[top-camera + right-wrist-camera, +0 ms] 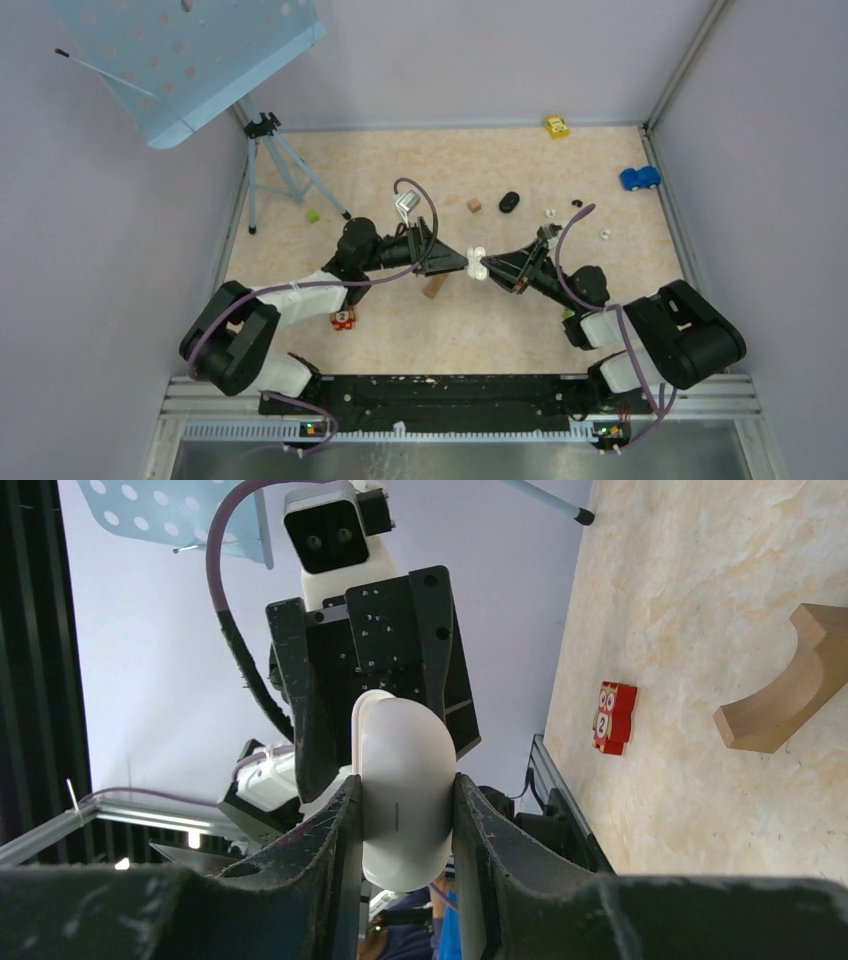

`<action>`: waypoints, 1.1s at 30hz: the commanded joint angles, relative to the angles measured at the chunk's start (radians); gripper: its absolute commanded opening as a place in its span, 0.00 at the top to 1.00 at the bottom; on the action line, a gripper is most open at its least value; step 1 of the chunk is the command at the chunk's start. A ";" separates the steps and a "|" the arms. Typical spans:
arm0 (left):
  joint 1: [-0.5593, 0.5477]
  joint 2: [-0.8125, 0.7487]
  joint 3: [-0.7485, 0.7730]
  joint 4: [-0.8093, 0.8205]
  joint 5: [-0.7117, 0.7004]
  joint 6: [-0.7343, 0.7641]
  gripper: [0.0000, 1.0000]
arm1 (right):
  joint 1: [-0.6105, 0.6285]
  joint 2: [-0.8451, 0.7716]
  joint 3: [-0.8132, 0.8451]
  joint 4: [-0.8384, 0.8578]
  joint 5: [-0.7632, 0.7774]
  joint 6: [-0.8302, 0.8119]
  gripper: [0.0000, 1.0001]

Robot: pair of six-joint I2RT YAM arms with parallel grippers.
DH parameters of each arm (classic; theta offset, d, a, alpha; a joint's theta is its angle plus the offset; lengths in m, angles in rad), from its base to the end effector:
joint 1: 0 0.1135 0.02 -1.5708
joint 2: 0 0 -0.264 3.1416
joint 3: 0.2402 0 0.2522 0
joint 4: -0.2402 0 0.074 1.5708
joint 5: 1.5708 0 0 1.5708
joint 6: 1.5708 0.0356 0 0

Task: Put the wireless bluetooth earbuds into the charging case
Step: Pass from the right arm to the left

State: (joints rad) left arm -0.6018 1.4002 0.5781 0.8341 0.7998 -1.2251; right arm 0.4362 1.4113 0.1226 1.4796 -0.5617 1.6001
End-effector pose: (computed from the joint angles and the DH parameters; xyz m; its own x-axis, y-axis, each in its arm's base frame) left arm 0.2202 -0.1822 0.2362 -0.9240 -0.1607 -0.3469 0.3433 0.0507 -0.9379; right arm 0.1788 0.1043 0.1753 -0.8362 0.5436 -0.0722 -0.1475 -0.0961 0.9844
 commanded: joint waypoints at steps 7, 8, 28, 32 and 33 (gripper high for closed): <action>-0.003 0.076 0.029 0.137 0.029 -0.029 0.39 | 0.004 -0.015 0.017 0.244 0.005 -0.003 1.00; -0.004 0.082 0.029 0.161 0.030 -0.040 0.40 | 0.005 -0.016 0.017 0.244 0.005 -0.003 1.00; -0.006 0.142 0.057 0.241 0.049 -0.099 0.51 | 0.005 -0.014 0.025 0.244 0.004 0.000 1.00; -0.008 0.147 0.061 0.246 0.051 -0.103 0.54 | 0.007 -0.012 0.028 0.244 0.005 -0.002 1.00; -0.009 0.149 0.063 0.246 0.053 -0.102 0.54 | 0.006 -0.011 0.026 0.244 0.005 -0.002 1.00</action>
State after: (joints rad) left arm -0.6048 1.5368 0.6044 1.0061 0.8349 -1.3251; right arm 0.4362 1.4113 0.1253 1.4799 -0.5617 1.6012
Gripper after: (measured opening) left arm 0.465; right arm 0.314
